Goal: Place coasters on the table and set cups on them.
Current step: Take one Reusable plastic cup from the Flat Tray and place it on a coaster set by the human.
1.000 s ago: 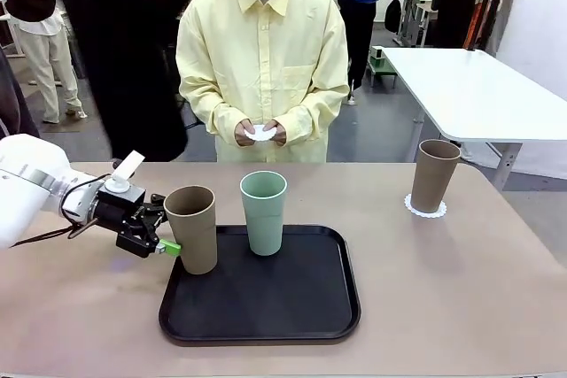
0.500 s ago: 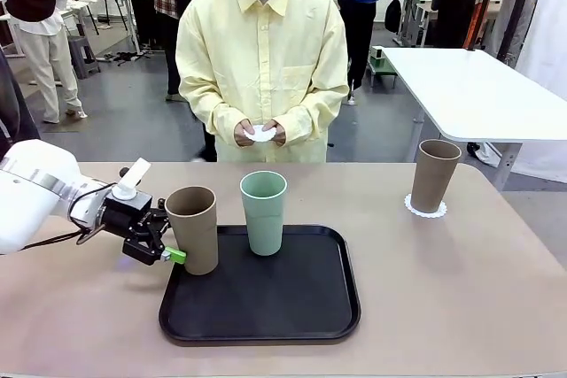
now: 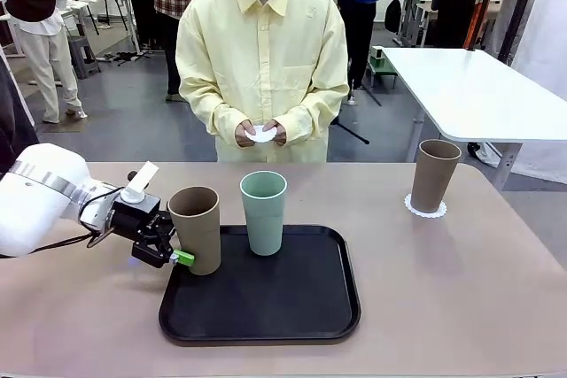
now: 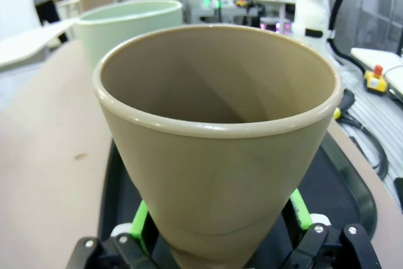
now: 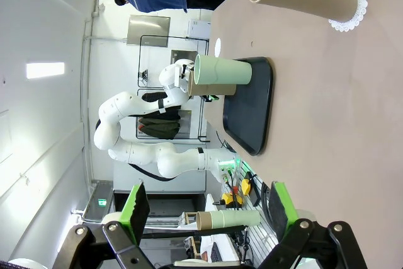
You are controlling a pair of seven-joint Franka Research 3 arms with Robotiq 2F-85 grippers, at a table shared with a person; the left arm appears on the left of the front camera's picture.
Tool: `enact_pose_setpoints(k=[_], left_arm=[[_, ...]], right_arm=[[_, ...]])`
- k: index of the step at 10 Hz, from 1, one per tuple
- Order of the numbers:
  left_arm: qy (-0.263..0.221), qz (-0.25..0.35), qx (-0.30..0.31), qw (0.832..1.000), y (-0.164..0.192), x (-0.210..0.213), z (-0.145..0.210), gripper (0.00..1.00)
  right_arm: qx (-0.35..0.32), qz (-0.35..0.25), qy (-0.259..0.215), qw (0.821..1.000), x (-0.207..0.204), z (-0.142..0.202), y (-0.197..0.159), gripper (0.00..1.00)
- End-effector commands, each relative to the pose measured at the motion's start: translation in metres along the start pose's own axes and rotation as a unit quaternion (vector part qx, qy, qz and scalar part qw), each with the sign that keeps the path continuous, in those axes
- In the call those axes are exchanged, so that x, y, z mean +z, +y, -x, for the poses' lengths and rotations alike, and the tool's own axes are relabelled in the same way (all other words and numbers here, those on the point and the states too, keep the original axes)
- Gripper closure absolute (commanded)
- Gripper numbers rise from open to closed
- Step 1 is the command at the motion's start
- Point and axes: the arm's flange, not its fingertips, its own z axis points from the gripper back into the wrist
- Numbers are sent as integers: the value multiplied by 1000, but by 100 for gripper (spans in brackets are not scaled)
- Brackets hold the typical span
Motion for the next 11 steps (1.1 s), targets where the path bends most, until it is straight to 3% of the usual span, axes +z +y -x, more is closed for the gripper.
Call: enact_pose_setpoints(k=[1,2,3,4,5,6,8,9,11], left_arm=[[-13,-9,-18,1000,5,-9,6,0],[-16,-7,-17,1000,6,-10,6,0],[-21,-6,-16,1000,6,-10,7,9],[-24,-4,-17,1000,6,-10,7,59],[-25,-2,-17,1000,6,-10,7,68],[-26,0,-17,1000,6,-9,6,100],[-29,2,-18,999,3,-6,4,100],[-27,-2,-4,1000,0,-3,0,77],[-9,-5,38,999,-18,30,-44,77]], right_arm=[[-1,1,3,1000,0,1,0,0],[-1,1,3,1000,0,1,0,0],[-1,1,3,1000,0,1,0,0],[-1,1,3,1000,0,1,0,0],[-1,1,3,1000,0,1,0,0],[-1,1,3,1000,0,1,0,0],[-1,1,3,1000,0,1,0,0],[-1,1,3,1000,0,1,0,0],[-1,1,3,1000,0,1,0,0]])
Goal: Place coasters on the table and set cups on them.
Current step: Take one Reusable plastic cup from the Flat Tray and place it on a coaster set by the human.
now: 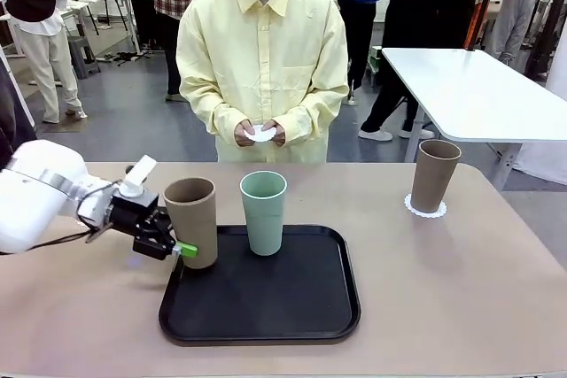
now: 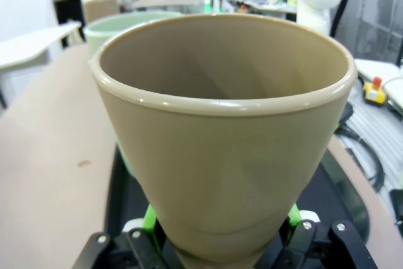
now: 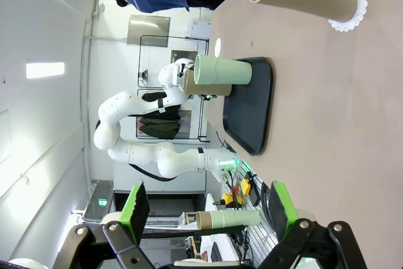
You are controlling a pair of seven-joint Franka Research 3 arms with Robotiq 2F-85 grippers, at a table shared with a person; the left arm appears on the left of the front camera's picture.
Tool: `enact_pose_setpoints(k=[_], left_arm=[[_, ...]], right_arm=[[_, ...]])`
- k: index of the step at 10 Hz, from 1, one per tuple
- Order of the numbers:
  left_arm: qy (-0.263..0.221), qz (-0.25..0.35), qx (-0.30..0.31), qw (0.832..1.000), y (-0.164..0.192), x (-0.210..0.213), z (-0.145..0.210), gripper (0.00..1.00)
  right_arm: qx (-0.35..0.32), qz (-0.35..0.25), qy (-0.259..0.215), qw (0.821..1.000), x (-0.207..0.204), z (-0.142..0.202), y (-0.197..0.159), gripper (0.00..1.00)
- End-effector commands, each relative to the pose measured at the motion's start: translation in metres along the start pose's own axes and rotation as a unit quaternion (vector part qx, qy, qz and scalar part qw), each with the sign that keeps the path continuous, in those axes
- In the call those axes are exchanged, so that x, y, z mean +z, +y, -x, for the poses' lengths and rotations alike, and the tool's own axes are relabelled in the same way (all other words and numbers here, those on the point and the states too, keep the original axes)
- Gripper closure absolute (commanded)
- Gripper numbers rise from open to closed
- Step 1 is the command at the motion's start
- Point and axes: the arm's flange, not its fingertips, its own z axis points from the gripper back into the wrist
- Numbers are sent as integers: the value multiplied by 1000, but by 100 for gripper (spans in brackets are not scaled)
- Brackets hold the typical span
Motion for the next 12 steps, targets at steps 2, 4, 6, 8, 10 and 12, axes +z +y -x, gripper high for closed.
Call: enact_pose_setpoints(k=[2,4,6,8,10,12], left_arm=[[42,-40,39,998,-32,60,-78,77],[52,-62,48,996,-43,86,-110,77],[39,-71,39,996,-48,96,-120,77],[46,-76,37,995,-42,98,-124,77],[46,-76,37,995,-42,98,-124,77],[41,-99,25,994,-30,125,-105,18]], right_arm=[[-1,1,3,1000,0,1,0,0],[-1,1,3,1000,0,1,0,0],[-1,1,3,1000,0,1,0,0],[-1,1,3,1000,0,1,0,0],[-1,1,3,1000,0,1,0,0],[-1,1,3,1000,0,1,0,0]])
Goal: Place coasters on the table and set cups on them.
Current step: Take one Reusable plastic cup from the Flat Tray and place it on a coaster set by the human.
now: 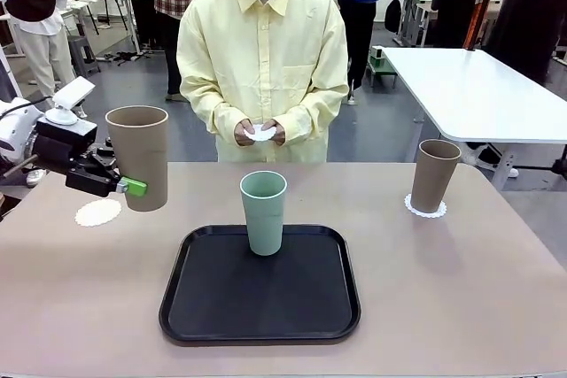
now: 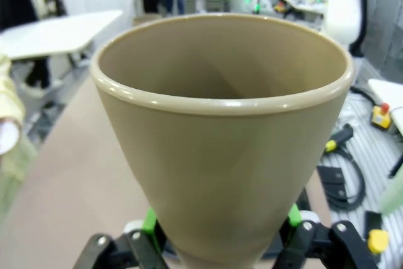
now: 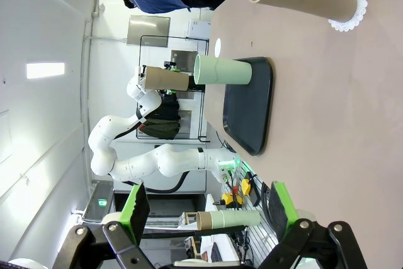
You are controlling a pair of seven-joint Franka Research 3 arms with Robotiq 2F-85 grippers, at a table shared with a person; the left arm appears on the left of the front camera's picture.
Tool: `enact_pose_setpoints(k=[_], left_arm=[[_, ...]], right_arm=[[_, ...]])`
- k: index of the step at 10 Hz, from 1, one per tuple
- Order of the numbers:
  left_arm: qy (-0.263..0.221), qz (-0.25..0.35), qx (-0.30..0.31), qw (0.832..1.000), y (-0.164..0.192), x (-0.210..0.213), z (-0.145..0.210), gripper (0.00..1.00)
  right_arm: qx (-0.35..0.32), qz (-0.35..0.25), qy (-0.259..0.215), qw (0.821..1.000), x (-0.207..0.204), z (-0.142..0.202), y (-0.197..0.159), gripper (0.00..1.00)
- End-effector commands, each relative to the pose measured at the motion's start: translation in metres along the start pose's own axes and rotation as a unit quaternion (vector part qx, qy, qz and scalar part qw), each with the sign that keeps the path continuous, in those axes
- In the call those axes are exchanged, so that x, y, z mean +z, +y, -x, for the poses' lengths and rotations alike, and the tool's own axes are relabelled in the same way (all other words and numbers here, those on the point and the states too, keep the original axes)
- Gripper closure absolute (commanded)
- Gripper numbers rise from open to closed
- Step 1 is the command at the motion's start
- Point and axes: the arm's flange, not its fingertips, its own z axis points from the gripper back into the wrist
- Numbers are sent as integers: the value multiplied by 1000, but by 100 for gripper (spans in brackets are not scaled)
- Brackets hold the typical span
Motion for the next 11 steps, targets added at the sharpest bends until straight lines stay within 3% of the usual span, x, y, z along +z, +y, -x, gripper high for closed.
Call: enact_pose_setpoints(k=[1,4,7,11], left_arm=[[-9,-28,0,1000,34,36,36,18],[-7,-89,10,996,63,101,91,18],[-27,-146,-11,989,76,151,119,18],[-32,-175,10,984,83,149,122,18]], right_arm=[[-1,1,3,1000,0,1,0,0],[-1,1,3,1000,0,1,0,0],[-1,1,3,1000,0,1,0,0],[-1,1,3,1000,0,1,0,0]])
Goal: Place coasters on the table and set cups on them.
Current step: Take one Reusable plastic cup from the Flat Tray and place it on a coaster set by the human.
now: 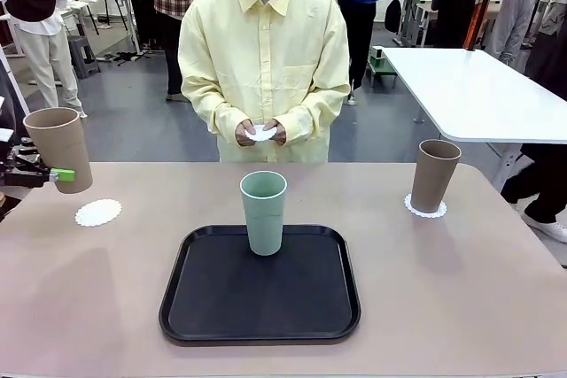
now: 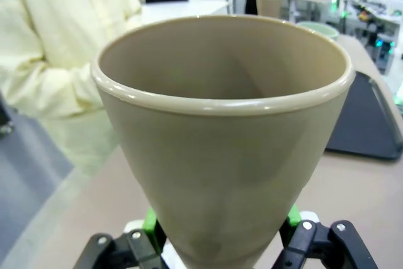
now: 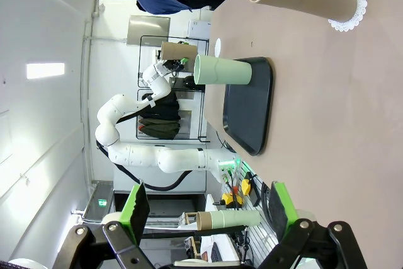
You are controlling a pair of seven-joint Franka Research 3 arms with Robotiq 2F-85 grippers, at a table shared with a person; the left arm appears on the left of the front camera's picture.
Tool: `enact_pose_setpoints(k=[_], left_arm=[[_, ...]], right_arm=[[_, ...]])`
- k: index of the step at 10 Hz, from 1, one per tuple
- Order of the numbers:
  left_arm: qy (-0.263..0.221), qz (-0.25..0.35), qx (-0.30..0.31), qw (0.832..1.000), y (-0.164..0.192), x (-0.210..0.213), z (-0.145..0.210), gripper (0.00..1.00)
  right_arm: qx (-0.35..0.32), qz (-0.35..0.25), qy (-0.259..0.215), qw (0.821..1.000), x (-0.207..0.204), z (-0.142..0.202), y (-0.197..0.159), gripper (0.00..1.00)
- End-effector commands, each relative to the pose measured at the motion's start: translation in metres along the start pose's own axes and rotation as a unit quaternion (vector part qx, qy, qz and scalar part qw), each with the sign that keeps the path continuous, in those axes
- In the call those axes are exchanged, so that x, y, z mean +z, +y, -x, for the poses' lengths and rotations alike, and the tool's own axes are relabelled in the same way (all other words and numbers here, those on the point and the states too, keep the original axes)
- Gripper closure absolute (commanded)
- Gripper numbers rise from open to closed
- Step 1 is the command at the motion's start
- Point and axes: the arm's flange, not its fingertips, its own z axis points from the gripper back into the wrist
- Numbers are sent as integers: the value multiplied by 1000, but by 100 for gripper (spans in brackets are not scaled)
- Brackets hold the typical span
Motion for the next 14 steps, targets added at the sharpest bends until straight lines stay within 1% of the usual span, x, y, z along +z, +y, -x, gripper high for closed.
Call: enact_pose_setpoints(k=[1,7,8,10,14], left_arm=[[5,3,-3,1000,0,3,-1,18],[1,1,0,1000,0,0,1,18],[-25,9,2,1000,14,-2,11,18],[-46,22,-13,999,25,-5,24,18],[-54,28,3,998,41,-13,52,18]], right_arm=[[-1,1,3,1000,0,1,0,0],[-1,1,3,1000,0,1,0,0],[-1,1,3,1000,0,1,0,0],[-1,1,3,1000,0,1,0,0],[-1,1,3,1000,0,1,0,0]])
